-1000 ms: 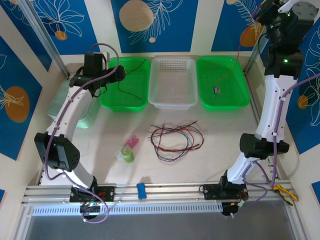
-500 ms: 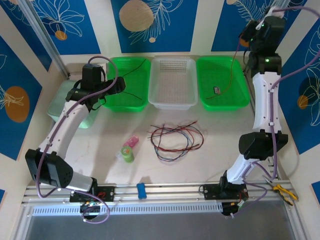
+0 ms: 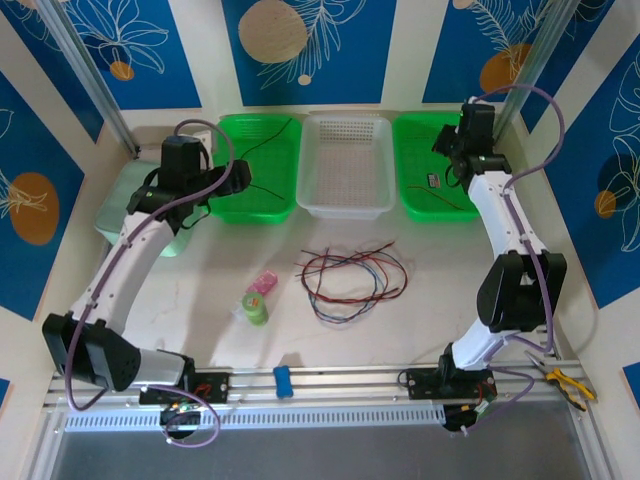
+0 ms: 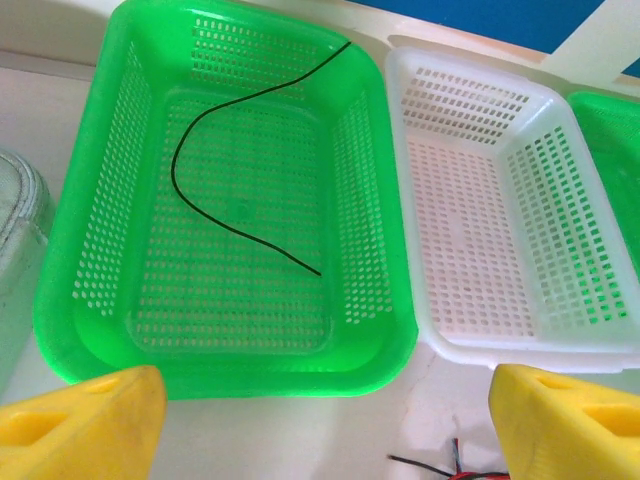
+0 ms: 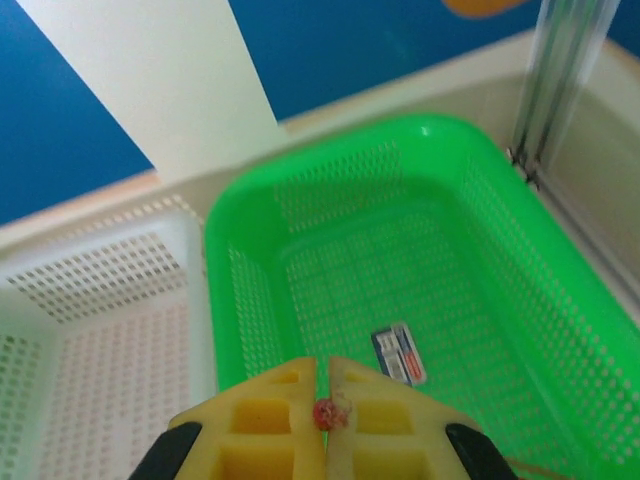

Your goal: Untangle the cables

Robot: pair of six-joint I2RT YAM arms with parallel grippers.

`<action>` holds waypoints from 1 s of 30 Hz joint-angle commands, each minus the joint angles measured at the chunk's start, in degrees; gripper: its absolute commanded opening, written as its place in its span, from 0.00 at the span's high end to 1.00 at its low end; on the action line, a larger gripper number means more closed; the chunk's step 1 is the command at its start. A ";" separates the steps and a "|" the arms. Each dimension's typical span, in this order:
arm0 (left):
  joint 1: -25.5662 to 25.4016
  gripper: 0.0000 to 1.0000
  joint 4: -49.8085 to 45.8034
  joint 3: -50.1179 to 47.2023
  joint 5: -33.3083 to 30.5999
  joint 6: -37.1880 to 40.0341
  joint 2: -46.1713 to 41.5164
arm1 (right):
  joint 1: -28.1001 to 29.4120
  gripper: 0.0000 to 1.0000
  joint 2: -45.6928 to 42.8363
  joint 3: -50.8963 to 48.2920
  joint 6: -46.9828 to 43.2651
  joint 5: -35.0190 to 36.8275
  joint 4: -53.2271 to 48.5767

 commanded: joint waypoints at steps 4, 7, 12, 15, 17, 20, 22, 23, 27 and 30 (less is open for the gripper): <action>-0.75 0.16 0.00 -3.68 -0.06 -0.82 -1.99 | -1.31 1.00 8.11 3.62 4.29 -4.28 -3.91; -0.92 0.16 -0.33 -4.53 0.21 -1.08 -2.69 | -1.55 1.00 12.87 7.05 4.76 -5.33 -6.99; -0.93 0.15 -1.52 -5.20 0.01 -1.74 -4.33 | -2.02 1.00 22.74 16.17 6.17 -7.05 -16.18; -0.93 0.15 -2.38 -5.67 0.08 -2.05 -5.47 | -2.02 1.00 28.47 22.55 5.70 -6.82 -20.82; -0.93 0.16 -2.81 -6.03 0.07 -2.08 -6.26 | -2.10 1.00 31.05 25.93 4.62 -8.16 -21.71; -0.93 0.15 -4.58 -5.91 -0.48 -1.63 -7.13 | -2.68 1.00 32.82 31.07 5.37 -8.75 -23.73; -0.93 0.15 -5.24 -6.11 -0.71 -1.58 -7.82 | -3.19 0.84 35.41 35.26 6.26 -10.65 -26.90; -0.93 0.15 -5.18 -6.46 -0.77 -1.69 -8.09 | -3.33 0.80 37.59 38.24 6.52 -11.44 -29.88; -1.03 0.15 -4.69 -8.21 -0.29 -2.97 -9.13 | -3.57 0.69 44.99 47.61 7.05 -12.75 -39.12; -1.10 0.15 -6.37 -8.24 0.25 -2.53 -9.31 | -3.73 0.39 42.71 45.98 7.34 -13.53 -37.90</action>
